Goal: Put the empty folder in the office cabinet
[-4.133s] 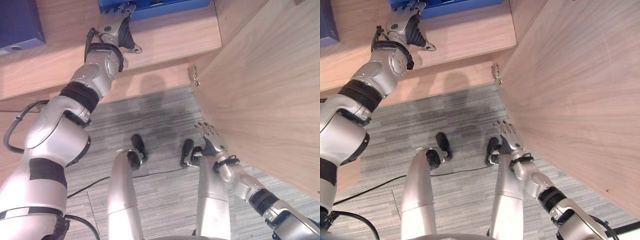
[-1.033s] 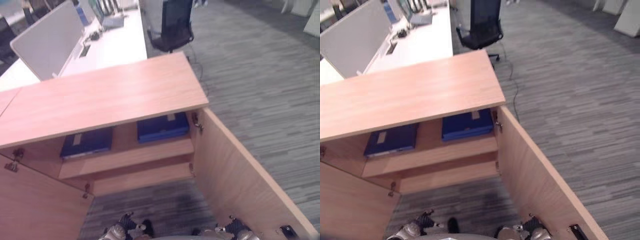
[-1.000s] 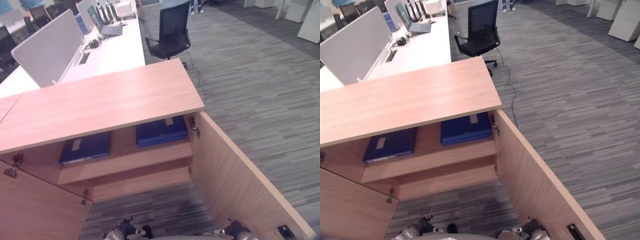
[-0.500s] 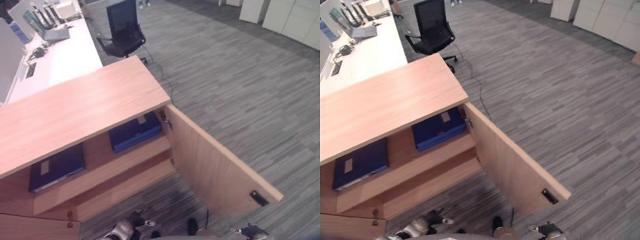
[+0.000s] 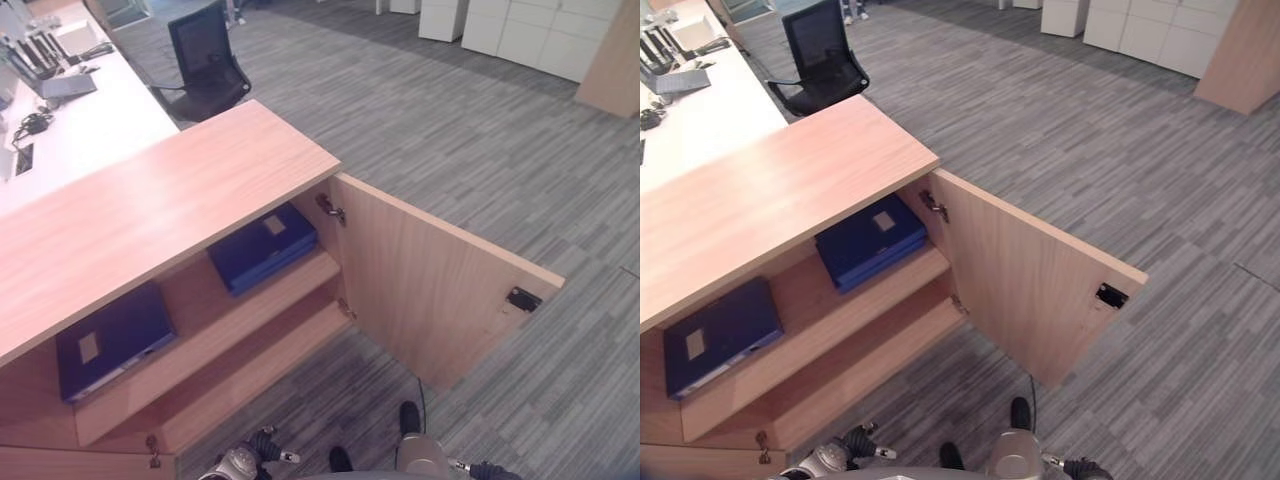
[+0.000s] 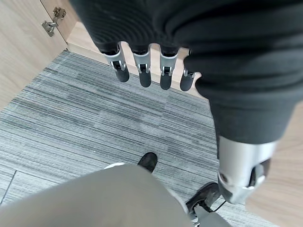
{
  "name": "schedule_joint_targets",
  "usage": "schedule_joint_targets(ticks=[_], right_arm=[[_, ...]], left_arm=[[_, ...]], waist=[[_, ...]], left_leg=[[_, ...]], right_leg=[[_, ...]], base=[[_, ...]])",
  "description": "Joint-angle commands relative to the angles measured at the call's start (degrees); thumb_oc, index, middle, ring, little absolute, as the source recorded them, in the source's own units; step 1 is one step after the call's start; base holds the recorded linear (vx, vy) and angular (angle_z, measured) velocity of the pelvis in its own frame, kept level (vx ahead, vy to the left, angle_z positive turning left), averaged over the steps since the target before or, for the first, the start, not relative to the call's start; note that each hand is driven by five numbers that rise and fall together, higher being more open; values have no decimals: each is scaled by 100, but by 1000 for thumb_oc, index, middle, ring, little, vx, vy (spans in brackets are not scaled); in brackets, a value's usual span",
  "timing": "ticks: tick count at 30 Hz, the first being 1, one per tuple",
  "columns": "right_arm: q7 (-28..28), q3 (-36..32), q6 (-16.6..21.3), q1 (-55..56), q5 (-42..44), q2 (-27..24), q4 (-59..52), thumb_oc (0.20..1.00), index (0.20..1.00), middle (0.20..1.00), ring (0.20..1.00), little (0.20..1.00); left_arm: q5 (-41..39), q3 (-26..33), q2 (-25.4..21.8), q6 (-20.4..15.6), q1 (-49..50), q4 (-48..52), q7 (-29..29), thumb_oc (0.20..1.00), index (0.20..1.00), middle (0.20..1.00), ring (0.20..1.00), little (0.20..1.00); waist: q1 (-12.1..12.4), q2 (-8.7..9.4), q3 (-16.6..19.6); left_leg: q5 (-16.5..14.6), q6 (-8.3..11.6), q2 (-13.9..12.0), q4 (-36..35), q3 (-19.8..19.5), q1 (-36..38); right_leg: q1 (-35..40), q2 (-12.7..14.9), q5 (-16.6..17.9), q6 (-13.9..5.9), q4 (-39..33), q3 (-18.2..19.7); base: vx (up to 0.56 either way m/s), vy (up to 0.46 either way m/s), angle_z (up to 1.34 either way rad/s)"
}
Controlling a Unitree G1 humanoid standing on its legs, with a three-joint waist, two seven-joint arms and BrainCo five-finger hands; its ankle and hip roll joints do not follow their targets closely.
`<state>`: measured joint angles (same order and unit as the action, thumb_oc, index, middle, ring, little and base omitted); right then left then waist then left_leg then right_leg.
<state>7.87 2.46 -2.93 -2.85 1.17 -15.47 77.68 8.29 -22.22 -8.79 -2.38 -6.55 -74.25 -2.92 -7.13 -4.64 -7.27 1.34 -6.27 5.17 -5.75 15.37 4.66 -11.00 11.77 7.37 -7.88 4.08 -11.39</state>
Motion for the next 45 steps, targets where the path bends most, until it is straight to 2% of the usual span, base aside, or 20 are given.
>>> schedule_joint_targets(ticks=[1, 2, 6, 8, 11, 18, 19, 22, 24, 27, 28, 29, 32, 33, 34, 37, 40, 42, 43, 45], right_arm=[[227, 98, 179, -96, 259, 181, -65, 1000, 1000, 1000, 1000, 1000], [305, 22, 170, -29, 293, 100, -138, 1000, 1000, 1000, 1000, 1000], [342, -58, 251, -52, 410, -25, -62, 1000, 1000, 1000, 1000, 1000], [326, -123, 272, -49, 482, -112, -123, 1000, 1000, 1000, 1000, 1000], [352, -122, 289, -132, 489, -213, -207, 1000, 1000, 1000, 1000, 1000], [454, -7, 409, -210, 425, -449, -560, 1000, 1000, 1000, 1000, 1000], [113, -249, 372, -512, 553, -1360, -197, 1000, 1000, 1000, 1000, 1000], [82, -372, 305, -1041, 627, -2067, 564, 1000, 1000, 1000, 1000, 1000], [30, -174, 301, -1505, 505, -2510, 682, 1000, 1000, 1000, 1000, 1000], [150, 79, 417, -1686, 444, -2496, 127, 1000, 1000, 1000, 1000, 1000], [152, 77, 414, -1686, 443, -2495, 122, 1000, 1000, 1000, 1000, 1000], [269, 159, 500, -1661, 466, -2417, -305, 1000, 1000, 1000, 1000, 1000], [354, 153, 670, -1482, 500, -2167, -725, 1000, 1000, 1000, 1000, 1000], [489, 288, 770, -1117, 257, -1768, -1425, 1000, 1000, 1000, 1000, 1000], [344, 394, 738, -713, 84, -1568, -1981, 1000, 1000, 1000, 1000, 1000], [176, 413, 696, -559, 46, -1547, -2348, 1000, 1000, 1000, 1000, 1000], [-126, 549, 729, -279, 15, -1526, -3187, 1000, 1000, 1000, 1000, 1000], [-206, 602, 727, -199, 10, -1529, -3375, 1000, 1000, 1000, 1000, 1000], [-412, 724, 757, -100, 53, -1518, -3951, 1000, 1000, 1000, 1000, 1000], [-569, 813, 776, -28, 93, -1539, -4405, 1000, 1000, 1000, 1000, 1000]], left_arm=[[133, 360, -108, 31, -9, -280, -56, 1000, 1000, 1000, 1000, 1000], [59, 521, -159, 34, 112, -348, -36, 1000, 1000, 1000, 1000, 1000], [28, 653, -238, 67, 234, -467, 9, 1000, 1000, 1000, 1000, 1000], [-58, 837, -221, 51, 321, -504, 33, 1000, 1000, 1000, 1000, 1000], [-157, 940, -239, 24, 333, -510, 28, 1000, 1000, 1000, 1000, 1000], [-503, 1050, -267, -54, 269, -302, -14, 1000, 1000, 1000, 1000, 1000], [-456, 989, -334, -48, 264, -309, -29, 1000, 1000, 1000, 1000, 1000], [-543, 694, -387, -91, 205, -80, 89, 1000, 1000, 1000, 1000, 1000], [-550, 522, -472, -109, 312, 162, 194, 1000, 1000, 1000, 1000, 1000], [-641, 529, -532, -98, 375, 291, 247, 1000, 1000, 1000, 1000, 1000], [-641, 530, -533, -98, 373, 291, 247, 1000, 1000, 1000, 1000, 1000], [-654, 594, -494, -84, 393, 238, 197, 1000, 1000, 1000, 1000, 1000], [-640, 653, -446, -113, 462, 311, 173, 1000, 1000, 1000, 1000, 1000], [-650, 752, -390, -66, 286, 146, 127, 1000, 1000, 1000, 1000, 1000], [-646, 924, -341, -33, 126, -149, 20, 1000, 1000, 1000, 1000, 1000], [-549, 919, -328, 19, 49, -138, 30, 1000, 1000, 1000, 1000, 1000], [-374, 886, -283, 59, -40, -185, 72, 1000, 1000, 1000, 1000, 1000], [-360, 895, -275, 62, -55, -190, 91, 1000, 1000, 1000, 1000, 1000], [-318, 933, -298, 65, -72, -150, 105, 1000, 1000, 1000, 1000, 1000], [-262, 970, -312, 81, -48, -156, 116, 1000, 1000, 1000, 1000, 1000]], waist=[[-35, 46, -68], [11, 37, 12], [114, 62, 173], [185, 127, 360], [223, 170, 441], [260, 330, 510], [325, 401, 507], [514, 441, 476], [615, 454, 362], [638, 539, 95], [631, 535, 96], [641, 575, -50], [627, 609, -57], [509, 605, -17], [347, 547, 98], [271, 486, 200], [244, 462, 417], [252, 452, 468], [285, 415, 536], [308, 393, 561]], left_leg=[[-425, 364, -194, 75, -322, -4], [-408, 321, -272, 75, -145, -41], [-411, 303, -287, 75, -32, -107], [-403, 329, -253, 75, 36, -132], [-329, 387, -308, 75, 75, -205], [-18, 668, -713, 75, -58, -406], [30, 735, -774, 75, -126, -411], [233, 867, -979, 75, -352, -531], [327, 949, -1145, 237, -478, -607], [291, 1036, -1387, 1060, -477, -1065], [270, 1038, -1396, 1105, -490, -1096], [48, 983, -1501, 1722, -366, -1267], [-475, 779, -1255, 2280, -456, -1258], [-662, 727, -1194, 2323, -406, -1160], [-779, 725, -1119, 2015, -343, -802], [-676, 764, -1062, 1637, -306, -557], [-507, 856, -878, 770, -338, -285], [-455, 869, -835, 561, -396, -221], [-321, 886, -753, 135, -463, -62], [-317, 885, -718, 75, -472, -38]], right_leg=[[41, 240, -144, -162, 354, 241], [135, 215, -415, -94, 860, 222], [314, 237, -548, -102, 971, 244], [721, 167, -584, -198, 471, 458], [898, 40, -591, -215, -49, 638], [1092, -435, -549, -37, -724, 735], [1168, -483, -578, -11, -768, 683], [1196, -656, -703, 102, -737, 565], [1241, -770, -796, 203, -667, 482], [1236, -866, -842, 353, -584, 431], [1230, -872, -842, 356, -582, 424], [1254, -906, -865, 444, -579, 362], [1220, -851, -794, 454, -593, 319], [1183, -850, -768, 436, -610, 362], [1162, -902, -803, 404, -657, 351], [1165, -948, -789, 374, -739, 286], [1146, -961, -713, 324, -880, 213], [1133, -957, -697, 306, -906, 194], [1084, -916, -659, 249, -908, 148], [1072, -880, -636, 212, -908, 131]], base=[[-93, 6, -75], [-57, -8, -64], [-8, -54, -49], [68, -117, -10], [9, -165, -42], [-27, -260, -20], [-46, -301, -1], [-58, -298, 29], [-92, -258, 46], [-167, -214, 19], [-234, -168, 41], [-205, -120, 37], [-114, -34, 33], [7, 95, 20], [15, 89, 20], [29, 75, 20], [43, 87, 5], [13, 84, 24], [-14, 112, 10], [-17, 115, -7]])
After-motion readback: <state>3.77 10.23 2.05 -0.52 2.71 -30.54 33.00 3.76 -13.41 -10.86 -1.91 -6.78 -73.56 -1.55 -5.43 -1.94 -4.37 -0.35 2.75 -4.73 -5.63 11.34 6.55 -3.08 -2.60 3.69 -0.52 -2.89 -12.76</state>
